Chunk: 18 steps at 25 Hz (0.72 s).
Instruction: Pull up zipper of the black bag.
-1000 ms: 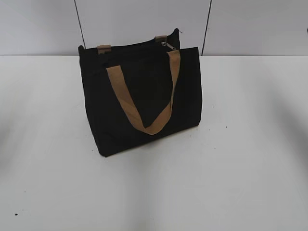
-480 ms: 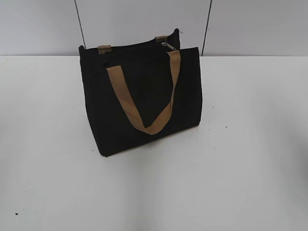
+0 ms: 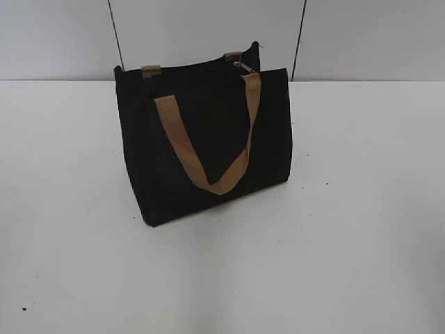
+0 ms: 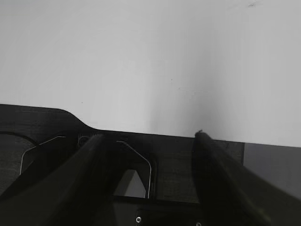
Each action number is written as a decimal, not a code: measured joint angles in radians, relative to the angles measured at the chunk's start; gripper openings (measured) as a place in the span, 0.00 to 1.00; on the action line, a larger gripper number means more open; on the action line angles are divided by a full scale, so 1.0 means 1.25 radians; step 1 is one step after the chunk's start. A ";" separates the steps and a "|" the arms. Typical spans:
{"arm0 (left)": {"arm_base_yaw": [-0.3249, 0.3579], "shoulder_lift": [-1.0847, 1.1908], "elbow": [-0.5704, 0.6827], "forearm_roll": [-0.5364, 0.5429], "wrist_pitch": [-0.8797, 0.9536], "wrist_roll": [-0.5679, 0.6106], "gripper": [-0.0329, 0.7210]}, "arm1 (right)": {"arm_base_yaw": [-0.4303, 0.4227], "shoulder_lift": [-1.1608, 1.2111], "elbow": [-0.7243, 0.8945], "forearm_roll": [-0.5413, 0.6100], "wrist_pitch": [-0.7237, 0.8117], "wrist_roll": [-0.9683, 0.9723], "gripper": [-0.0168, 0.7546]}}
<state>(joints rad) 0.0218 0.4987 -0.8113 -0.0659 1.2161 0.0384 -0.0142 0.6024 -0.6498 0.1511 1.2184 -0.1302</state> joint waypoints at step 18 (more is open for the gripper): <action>0.000 -0.405 0.226 -0.078 -0.112 0.040 0.67 | 0.000 -0.467 0.126 0.001 -0.078 -0.065 0.59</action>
<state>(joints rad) 0.0218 -0.0081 -0.5282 -0.1636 1.0756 0.0883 -0.0142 0.0188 -0.4925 0.1526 1.1205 -0.2108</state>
